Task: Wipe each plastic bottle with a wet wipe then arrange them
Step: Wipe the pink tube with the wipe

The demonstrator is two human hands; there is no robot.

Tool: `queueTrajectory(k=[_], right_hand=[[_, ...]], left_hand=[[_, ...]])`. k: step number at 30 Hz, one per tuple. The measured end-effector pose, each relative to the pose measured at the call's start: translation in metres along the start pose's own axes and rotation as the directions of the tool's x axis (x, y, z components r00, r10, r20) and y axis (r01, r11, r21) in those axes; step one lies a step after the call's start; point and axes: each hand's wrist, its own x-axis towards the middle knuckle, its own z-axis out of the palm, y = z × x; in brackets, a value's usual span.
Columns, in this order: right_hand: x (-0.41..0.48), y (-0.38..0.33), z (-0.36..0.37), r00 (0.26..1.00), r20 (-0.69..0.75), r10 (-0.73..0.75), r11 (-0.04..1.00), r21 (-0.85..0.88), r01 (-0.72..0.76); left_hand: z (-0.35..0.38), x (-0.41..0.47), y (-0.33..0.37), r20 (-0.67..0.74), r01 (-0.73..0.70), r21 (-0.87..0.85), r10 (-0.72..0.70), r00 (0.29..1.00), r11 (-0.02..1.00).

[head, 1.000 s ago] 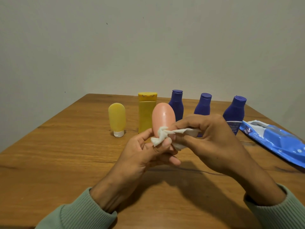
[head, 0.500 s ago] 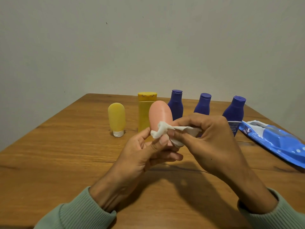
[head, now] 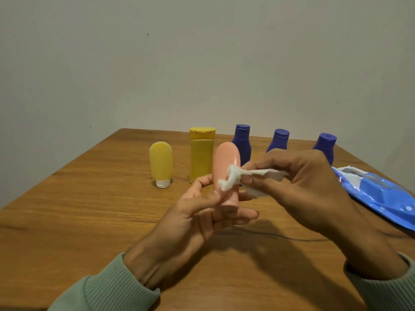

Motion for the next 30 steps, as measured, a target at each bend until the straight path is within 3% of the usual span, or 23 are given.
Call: queueTrajectory(k=[3, 8, 12, 17, 26, 30], right_hand=[[0.000, 0.003, 0.004, 1.000, 0.012, -0.017, 1.000, -0.023, 0.018], [0.000, 0.004, 0.010, 0.995, -0.019, -0.099, 0.993, -0.070, 0.098], [-0.001, 0.004, 0.015, 0.990, 0.006, -0.141, 0.986, -0.093, 0.141], [-0.002, 0.004, 0.015, 0.984, 0.005, -0.176, 0.973, -0.152, 0.174], [-0.003, 0.003, 0.011, 0.979, -0.001, -0.203, 0.958, -0.207, 0.199], [-0.005, 0.003, 0.013, 0.975, 0.006, -0.220, 0.946, -0.244, 0.215]], left_hand=[[0.002, -0.001, 0.001, 0.005, 0.004, 0.008, -0.004, 1.000, 1.000], [0.004, -0.002, -0.002, -0.056, 0.009, 0.214, 0.003, 0.998, 0.977], [0.001, 0.000, -0.004, -0.061, -0.054, 0.276, 0.073, 0.995, 0.960], [-0.001, 0.003, -0.004, -0.021, -0.105, 0.197, 0.111, 0.994, 0.975], [-0.004, 0.004, -0.006, 0.053, -0.073, -0.023, 0.074, 0.996, 0.997], [-0.006, 0.005, -0.009, 0.096, -0.108, 0.109, 0.098, 0.991, 0.988]])
